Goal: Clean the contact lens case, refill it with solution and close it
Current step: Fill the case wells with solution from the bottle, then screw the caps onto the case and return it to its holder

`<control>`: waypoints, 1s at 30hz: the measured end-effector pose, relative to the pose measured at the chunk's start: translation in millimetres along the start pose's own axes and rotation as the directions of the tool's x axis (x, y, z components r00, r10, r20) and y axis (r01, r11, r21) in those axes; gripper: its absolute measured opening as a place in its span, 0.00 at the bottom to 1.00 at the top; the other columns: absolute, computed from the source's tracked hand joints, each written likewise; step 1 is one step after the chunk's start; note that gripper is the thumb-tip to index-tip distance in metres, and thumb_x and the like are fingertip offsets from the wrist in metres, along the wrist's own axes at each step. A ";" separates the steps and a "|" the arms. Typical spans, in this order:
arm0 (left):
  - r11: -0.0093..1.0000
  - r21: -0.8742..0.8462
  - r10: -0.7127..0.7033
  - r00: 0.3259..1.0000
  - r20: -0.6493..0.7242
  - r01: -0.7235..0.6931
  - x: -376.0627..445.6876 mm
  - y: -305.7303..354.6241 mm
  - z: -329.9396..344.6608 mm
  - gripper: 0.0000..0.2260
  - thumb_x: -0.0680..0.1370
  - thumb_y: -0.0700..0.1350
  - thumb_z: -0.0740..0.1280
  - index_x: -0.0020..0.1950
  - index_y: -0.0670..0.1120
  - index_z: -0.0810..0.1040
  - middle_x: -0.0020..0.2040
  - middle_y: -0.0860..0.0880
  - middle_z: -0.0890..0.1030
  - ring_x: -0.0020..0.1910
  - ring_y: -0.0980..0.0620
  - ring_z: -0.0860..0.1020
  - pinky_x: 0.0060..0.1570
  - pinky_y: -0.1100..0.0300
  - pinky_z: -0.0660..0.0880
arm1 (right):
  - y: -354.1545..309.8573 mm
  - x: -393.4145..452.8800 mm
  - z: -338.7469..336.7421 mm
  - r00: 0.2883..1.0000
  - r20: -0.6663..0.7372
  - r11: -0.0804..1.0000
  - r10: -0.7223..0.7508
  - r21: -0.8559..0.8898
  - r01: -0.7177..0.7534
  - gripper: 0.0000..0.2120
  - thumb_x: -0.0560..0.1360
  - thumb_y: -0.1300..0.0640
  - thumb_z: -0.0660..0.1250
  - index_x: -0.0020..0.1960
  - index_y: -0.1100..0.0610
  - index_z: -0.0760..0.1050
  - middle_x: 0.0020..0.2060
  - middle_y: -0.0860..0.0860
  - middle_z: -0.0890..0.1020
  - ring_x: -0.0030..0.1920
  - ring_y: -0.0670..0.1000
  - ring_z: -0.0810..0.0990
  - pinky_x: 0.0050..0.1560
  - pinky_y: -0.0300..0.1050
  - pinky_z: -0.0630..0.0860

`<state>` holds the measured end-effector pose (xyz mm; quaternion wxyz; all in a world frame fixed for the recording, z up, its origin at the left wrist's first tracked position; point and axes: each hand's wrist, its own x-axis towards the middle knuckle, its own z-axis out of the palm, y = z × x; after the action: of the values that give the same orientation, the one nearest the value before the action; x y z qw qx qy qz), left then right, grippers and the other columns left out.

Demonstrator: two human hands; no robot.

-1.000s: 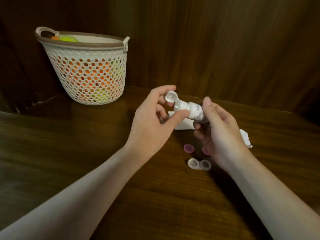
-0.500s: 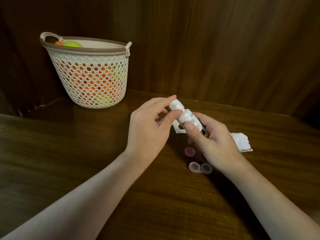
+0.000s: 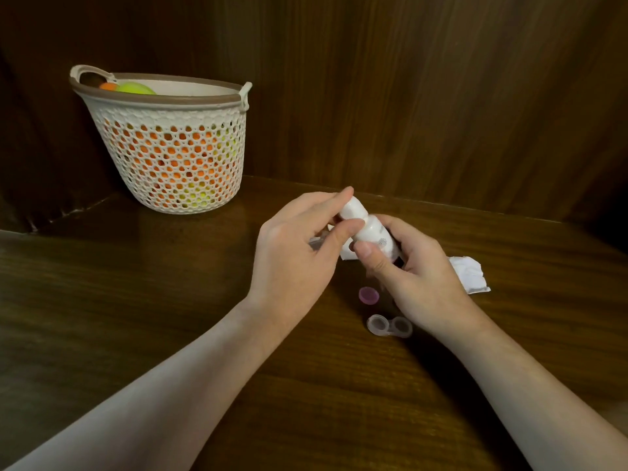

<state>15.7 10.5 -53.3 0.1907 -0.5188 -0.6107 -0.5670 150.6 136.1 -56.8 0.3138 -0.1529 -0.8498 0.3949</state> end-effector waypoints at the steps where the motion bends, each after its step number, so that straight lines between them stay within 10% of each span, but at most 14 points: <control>1: 0.999 -0.032 0.011 0.999 0.031 -0.010 -1.0 0.1 1.5 0.18 0.81 0.40 0.74 0.70 0.40 0.82 0.64 0.45 0.85 0.62 0.53 0.84 0.56 0.59 0.84 | -0.3 -0.1 -0.3 1.000 -0.006 1.000 -0.010 -0.004 0.010 0.16 0.80 0.38 0.68 0.67 0.39 0.76 0.51 0.40 0.84 0.51 0.44 0.84 0.45 0.35 0.80; 8: 0.981 -0.137 -0.097 0.953 0.286 0.141 -9.3 2.0 13.6 0.25 0.84 0.49 0.68 0.81 0.55 0.68 0.72 0.56 0.79 0.66 0.59 0.79 0.65 0.50 0.81 | 1.2 -5.9 -28.9 0.940 -0.341 0.997 0.011 -0.073 -0.038 0.18 0.80 0.37 0.71 0.67 0.38 0.74 0.56 0.35 0.82 0.58 0.33 0.79 0.48 0.32 0.77; 14: 0.990 -0.008 -0.121 0.880 0.460 0.141 -17.1 -3.3 22.7 0.08 0.83 0.49 0.71 0.61 0.59 0.83 0.57 0.65 0.78 0.55 0.63 0.79 0.52 0.66 0.80 | 16.8 -29.1 -68.7 0.795 -0.584 0.953 0.164 -0.115 -0.280 0.22 0.76 0.38 0.75 0.68 0.41 0.76 0.60 0.42 0.81 0.57 0.45 0.80 0.55 0.45 0.80; 23: 0.988 0.006 -0.128 0.799 0.587 0.154 -23.7 4.0 19.2 0.07 0.83 0.51 0.69 0.59 0.57 0.85 0.55 0.62 0.80 0.58 0.59 0.77 0.61 0.52 0.80 | 44.6 -79.8 -87.9 0.602 -0.737 0.821 0.307 -0.114 -0.559 0.29 0.78 0.44 0.76 0.74 0.52 0.73 0.56 0.43 0.76 0.55 0.46 0.75 0.53 0.45 0.73; 30: 0.994 0.041 -0.104 0.767 0.634 0.100 -26.1 16.1 13.7 0.07 0.82 0.57 0.70 0.58 0.58 0.84 0.55 0.63 0.78 0.61 0.56 0.74 0.66 0.44 0.74 | 40.5 -87.2 -86.3 0.587 -0.720 0.797 0.371 -0.079 -0.599 0.32 0.77 0.45 0.78 0.75 0.54 0.71 0.65 0.53 0.82 0.65 0.56 0.81 0.59 0.50 0.78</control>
<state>44.4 8.9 -70.7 -0.0564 -0.6452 -0.6677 -0.3669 273.5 167.4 -81.5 0.4478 -0.5612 -0.6522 0.2432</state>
